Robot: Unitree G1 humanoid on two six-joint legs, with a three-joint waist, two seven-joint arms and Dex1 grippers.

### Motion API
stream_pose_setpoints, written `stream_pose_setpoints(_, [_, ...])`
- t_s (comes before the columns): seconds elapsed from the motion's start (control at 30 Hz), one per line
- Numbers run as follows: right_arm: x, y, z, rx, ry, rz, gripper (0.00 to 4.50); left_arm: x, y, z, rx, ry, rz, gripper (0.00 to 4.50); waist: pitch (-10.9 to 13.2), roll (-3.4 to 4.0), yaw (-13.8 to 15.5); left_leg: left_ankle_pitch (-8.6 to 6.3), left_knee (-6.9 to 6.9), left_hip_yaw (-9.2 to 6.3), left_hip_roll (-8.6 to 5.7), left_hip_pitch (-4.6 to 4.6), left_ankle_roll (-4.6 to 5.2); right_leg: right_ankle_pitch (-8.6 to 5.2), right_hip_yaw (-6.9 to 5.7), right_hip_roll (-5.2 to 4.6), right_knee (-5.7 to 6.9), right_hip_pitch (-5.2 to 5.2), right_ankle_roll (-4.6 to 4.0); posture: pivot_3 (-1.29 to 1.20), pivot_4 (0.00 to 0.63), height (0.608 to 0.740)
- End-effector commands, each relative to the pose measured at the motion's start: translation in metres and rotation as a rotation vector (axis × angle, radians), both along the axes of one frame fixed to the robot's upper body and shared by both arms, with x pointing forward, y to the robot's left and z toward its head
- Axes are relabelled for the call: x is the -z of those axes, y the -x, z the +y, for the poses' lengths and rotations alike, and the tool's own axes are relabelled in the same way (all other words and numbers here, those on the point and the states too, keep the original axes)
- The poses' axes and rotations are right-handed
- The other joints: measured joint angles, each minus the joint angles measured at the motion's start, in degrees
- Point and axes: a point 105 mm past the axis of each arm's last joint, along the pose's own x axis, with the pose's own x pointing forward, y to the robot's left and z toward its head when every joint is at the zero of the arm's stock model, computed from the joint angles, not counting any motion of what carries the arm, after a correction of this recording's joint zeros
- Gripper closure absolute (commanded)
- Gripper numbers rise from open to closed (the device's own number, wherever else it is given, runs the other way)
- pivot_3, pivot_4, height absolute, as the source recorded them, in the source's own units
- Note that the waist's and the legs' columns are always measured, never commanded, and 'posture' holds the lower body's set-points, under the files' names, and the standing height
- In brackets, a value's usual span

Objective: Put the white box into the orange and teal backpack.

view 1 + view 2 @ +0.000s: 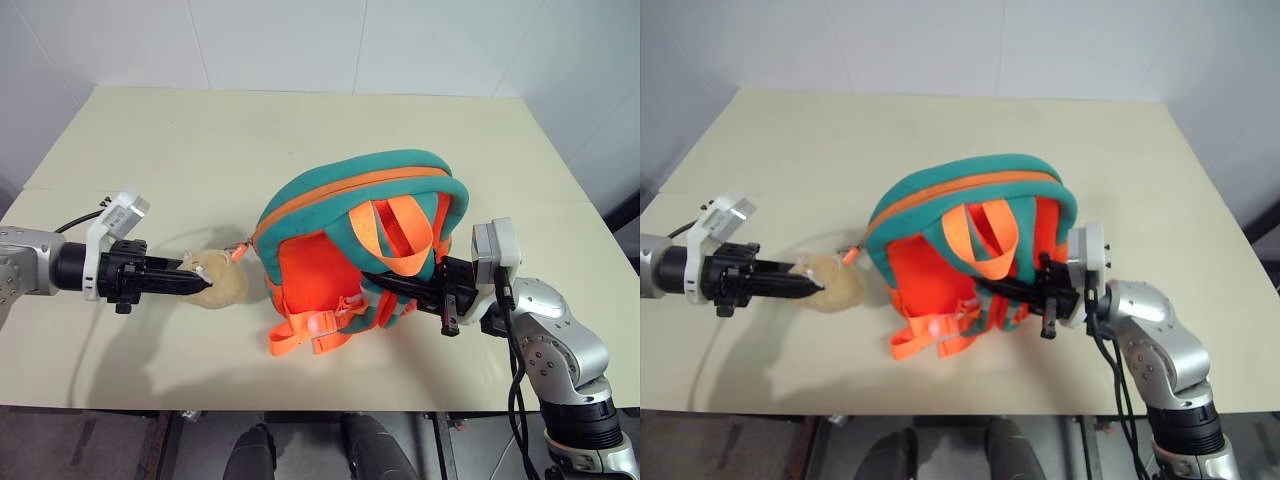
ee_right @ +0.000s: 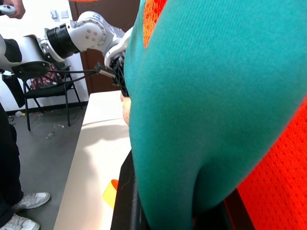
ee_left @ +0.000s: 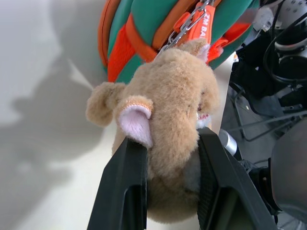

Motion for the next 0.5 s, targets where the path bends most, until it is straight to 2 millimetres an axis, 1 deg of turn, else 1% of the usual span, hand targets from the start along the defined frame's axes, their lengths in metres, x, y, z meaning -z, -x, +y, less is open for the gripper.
stream_pose_setpoints(0.03, [-0.008,0.002,-0.004,0.012,-0.01,-0.034,4.5,0.009,-0.003,0.004,0.003,-0.04,0.02,3.67,0.0,0.0,0.0,0.0,0.0,0.01,0.0,0.0,0.0,0.0,0.0,0.0,0.0,0.0,0.0,0.0,0.15,0.74])
stream_pose_setpoints(0.23, [-0.009,0.002,-0.004,0.016,-0.005,-0.033,4.5,0.024,-0.005,0.0,0.077,-0.11,0.059,3.67,0.0,0.0,0.1,0.0,0.01,0.0,0.0,0.0,0.0,0.0,-0.01,0.0,0.02,0.01,0.0,0.0,0.15,0.74])
stream_pose_setpoints(0.43, [-0.009,0.0,-0.004,0.017,-0.001,-0.035,4.5,0.04,-0.016,0.0,0.128,-0.22,0.041,3.67,0.0,0.01,0.0,0.0,0.02,0.0,0.0,0.01,0.0,0.0,0.0,0.02,0.05,0.0,0.01,0.0,0.15,0.74])
stream_pose_setpoints(0.5, [-0.009,-0.001,-0.004,0.019,0.004,-0.036,4.5,0.048,-0.018,0.001,0.151,-0.274,0.036,3.67,0.0,0.01,0.0,0.0,0.02,-0.01,0.0,0.0,0.0,0.0,0.0,0.02,0.06,0.0,0.01,0.0,0.15,0.74])
